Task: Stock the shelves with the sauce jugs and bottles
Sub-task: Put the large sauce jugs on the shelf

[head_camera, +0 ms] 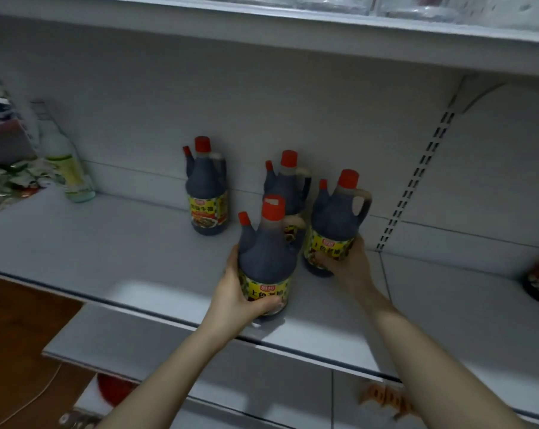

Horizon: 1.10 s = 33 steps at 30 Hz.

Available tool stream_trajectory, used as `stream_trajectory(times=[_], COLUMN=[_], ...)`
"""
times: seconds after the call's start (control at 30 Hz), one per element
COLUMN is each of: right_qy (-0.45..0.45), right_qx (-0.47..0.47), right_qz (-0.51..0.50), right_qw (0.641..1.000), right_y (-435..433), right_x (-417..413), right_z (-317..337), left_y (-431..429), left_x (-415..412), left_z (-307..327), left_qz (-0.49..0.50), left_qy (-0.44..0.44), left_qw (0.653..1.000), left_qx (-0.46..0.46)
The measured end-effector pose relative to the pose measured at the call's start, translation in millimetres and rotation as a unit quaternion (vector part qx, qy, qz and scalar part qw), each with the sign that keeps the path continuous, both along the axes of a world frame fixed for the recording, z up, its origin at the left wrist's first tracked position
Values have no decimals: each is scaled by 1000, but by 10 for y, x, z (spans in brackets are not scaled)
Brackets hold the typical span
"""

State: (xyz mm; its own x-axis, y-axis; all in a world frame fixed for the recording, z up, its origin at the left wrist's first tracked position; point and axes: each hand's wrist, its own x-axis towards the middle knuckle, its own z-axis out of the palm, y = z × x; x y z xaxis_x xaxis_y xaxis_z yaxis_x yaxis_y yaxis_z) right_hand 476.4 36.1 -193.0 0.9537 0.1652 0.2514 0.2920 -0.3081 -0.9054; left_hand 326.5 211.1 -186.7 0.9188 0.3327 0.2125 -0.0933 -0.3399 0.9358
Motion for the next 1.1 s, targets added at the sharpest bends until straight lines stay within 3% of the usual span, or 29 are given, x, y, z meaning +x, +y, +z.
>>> stream_trajectory(times=[0.43, 0.9, 1.1], right_qy=[35, 75, 43], right_qx=[-3, -14, -20], right_qz=[40, 58, 51], right_qw=[999, 995, 998], right_y=[95, 60, 86], right_x=[603, 666, 593], right_z=[-126, -146, -143], left_y=[0, 21, 6], left_x=[89, 103, 102], left_z=[-9, -64, -49], left_qz=[14, 21, 20], left_qy=[41, 47, 43], left_qw=[998, 998, 998], left_qx=[-34, -31, -35])
